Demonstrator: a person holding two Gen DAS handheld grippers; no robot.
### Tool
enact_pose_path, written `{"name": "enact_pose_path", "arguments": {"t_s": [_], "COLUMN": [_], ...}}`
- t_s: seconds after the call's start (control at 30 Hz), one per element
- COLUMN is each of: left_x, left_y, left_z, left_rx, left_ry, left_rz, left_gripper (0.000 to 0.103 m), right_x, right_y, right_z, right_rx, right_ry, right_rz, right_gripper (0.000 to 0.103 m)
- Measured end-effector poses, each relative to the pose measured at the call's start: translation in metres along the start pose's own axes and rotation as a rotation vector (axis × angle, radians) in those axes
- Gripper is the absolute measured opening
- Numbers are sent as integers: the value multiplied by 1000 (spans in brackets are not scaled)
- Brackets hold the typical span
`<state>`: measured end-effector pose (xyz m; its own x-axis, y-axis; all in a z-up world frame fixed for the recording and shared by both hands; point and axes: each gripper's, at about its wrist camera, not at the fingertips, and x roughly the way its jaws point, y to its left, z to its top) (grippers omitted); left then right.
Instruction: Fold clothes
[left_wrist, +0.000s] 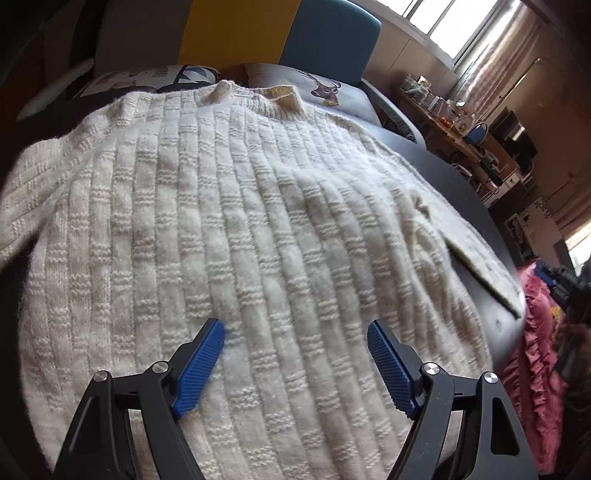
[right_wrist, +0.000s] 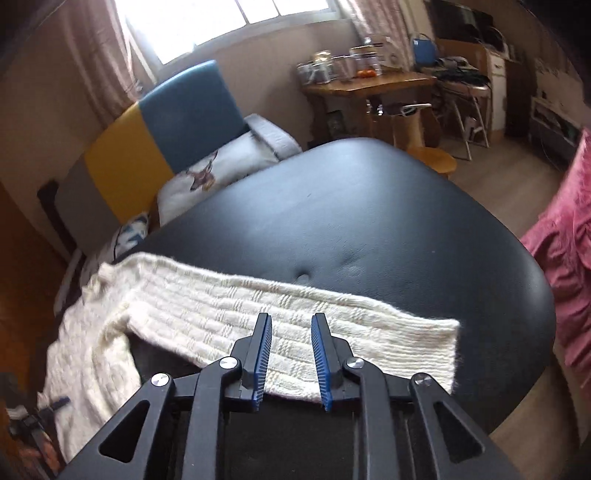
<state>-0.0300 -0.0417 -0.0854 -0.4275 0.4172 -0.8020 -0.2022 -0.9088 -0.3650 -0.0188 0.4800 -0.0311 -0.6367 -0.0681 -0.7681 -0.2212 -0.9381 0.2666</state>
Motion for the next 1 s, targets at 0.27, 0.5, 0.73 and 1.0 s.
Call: {"name": "enact_pose_path", "arguments": {"t_s": [0.27,0.5,0.73,1.0], "left_x": [10,120,230,194], "left_y": [-111,-223,-262,-271], "left_z": [93,137,121,135], "left_rx": [334,595,698,594], "left_ry": [-65,117,294,151], "left_rz": [-91,-91,22,-183], "left_gripper": [74,74,47,10], "right_x": [50,60,66,75], "right_y": [7,-28,-12,-40], "right_z": [-19,-21,-32,-1], "right_rx": [-101,-104,-312,-295], "right_ry": [156,203,155,104], "right_rz": [-174,-264,-319,-476], "right_gripper": [22,24,16,3]}}
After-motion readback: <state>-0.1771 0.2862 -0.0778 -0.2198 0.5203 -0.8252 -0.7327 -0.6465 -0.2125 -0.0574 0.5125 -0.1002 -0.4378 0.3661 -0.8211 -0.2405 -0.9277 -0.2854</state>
